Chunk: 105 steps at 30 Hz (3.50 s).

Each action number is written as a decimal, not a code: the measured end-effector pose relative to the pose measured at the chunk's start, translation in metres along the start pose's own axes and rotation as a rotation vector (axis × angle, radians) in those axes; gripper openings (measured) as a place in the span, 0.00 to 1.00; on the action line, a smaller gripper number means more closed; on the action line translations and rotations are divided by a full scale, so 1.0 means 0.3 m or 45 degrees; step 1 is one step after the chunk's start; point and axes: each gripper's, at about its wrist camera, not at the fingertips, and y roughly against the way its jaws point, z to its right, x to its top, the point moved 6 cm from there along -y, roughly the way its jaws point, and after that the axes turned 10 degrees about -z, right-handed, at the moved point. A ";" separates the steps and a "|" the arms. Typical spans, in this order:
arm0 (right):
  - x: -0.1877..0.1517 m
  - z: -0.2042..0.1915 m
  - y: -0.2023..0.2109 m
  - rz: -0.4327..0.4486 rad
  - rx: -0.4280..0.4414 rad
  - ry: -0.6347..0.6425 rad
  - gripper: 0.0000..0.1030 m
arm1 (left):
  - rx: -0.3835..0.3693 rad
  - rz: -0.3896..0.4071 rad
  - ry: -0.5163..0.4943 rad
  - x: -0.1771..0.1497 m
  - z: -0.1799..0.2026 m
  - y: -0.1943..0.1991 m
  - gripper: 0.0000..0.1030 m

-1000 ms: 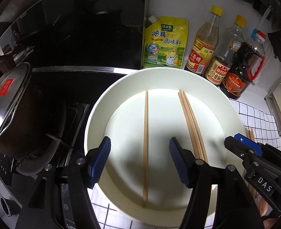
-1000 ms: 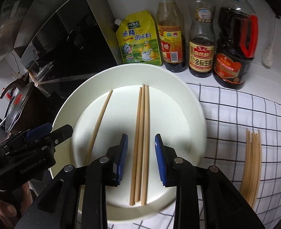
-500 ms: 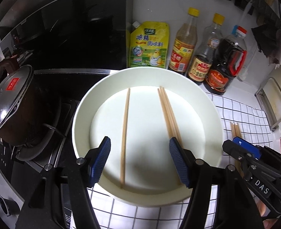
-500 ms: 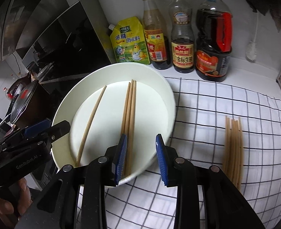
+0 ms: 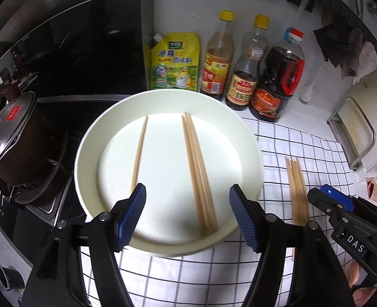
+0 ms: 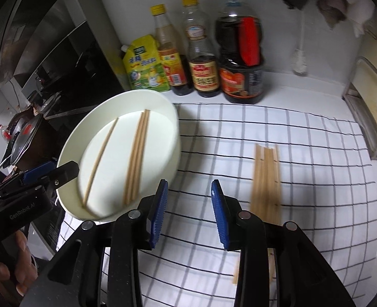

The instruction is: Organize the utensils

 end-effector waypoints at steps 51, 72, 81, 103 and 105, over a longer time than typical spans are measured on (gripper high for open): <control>-0.222 0.434 -0.236 -0.134 -0.198 -0.061 0.40 | -0.040 -0.150 -0.183 -0.215 0.443 -0.243 0.78; -0.238 0.595 -0.190 -0.101 -0.256 -0.097 0.40 | -0.046 -0.195 -0.231 -0.229 0.559 -0.365 0.78; -0.226 0.576 -0.197 -0.090 -0.245 -0.074 0.40 | -0.030 -0.221 -0.217 -0.222 0.565 -0.419 0.78; -0.217 0.568 -0.212 -0.088 -0.253 -0.045 0.40 | 0.040 -0.225 -0.190 -0.214 0.559 -0.454 0.82; -0.215 0.565 -0.214 -0.086 -0.251 -0.039 0.40 | 0.059 -0.221 -0.193 -0.213 0.561 -0.455 0.85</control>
